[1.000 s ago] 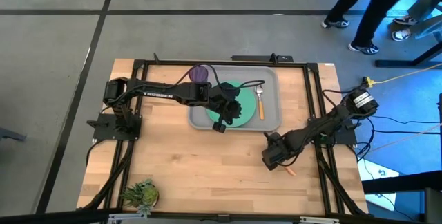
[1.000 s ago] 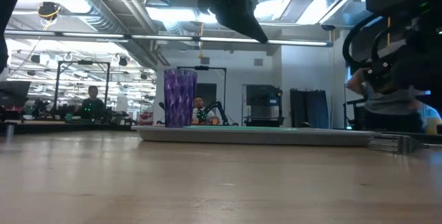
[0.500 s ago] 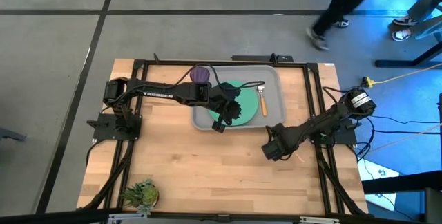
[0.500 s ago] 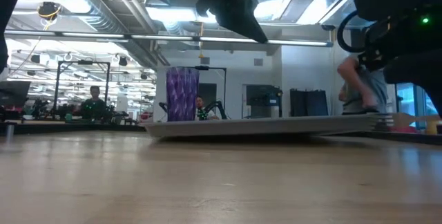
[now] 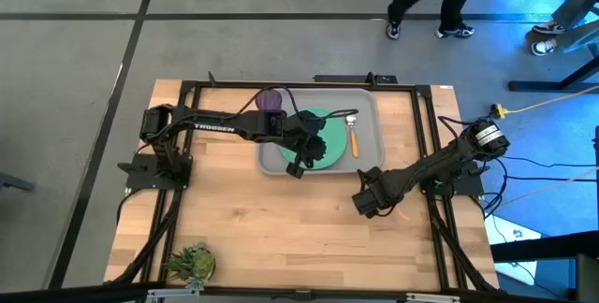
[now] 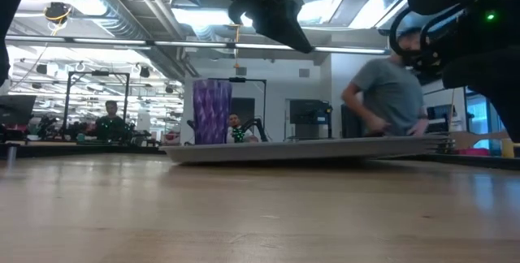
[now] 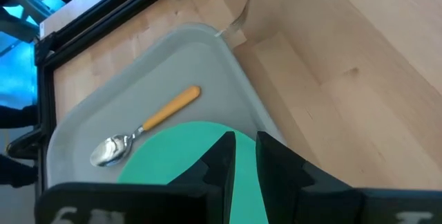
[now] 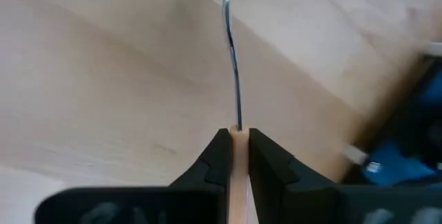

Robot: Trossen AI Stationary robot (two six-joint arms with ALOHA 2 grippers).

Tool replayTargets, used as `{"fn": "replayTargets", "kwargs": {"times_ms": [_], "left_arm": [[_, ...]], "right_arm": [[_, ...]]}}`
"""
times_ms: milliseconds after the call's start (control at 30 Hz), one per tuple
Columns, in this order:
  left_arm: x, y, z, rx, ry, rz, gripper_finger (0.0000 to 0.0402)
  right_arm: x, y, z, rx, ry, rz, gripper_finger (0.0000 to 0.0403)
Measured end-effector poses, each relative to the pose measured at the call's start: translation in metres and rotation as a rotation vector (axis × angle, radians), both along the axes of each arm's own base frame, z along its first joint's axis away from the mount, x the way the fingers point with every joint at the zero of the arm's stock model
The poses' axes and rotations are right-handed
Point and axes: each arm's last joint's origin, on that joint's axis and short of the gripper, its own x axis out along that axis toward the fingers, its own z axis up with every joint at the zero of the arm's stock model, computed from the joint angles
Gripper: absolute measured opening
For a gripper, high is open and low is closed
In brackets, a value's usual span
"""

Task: Pick and place plate/cup/fork/spoon on tray
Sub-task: Put the yellow fork on the gray tray to the right of the yellow spoon

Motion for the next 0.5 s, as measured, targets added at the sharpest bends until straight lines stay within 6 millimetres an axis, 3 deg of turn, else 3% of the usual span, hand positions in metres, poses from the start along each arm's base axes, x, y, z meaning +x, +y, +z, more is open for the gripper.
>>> {"fn": "replayTargets", "kwargs": {"times_ms": [500], "left_arm": [[0.0,0.0,0.0,-0.006,0.0,0.006,0.0051]], "right_arm": [[0.013,0.011,-0.011,0.132,-0.134,0.022,0.0033]]}}
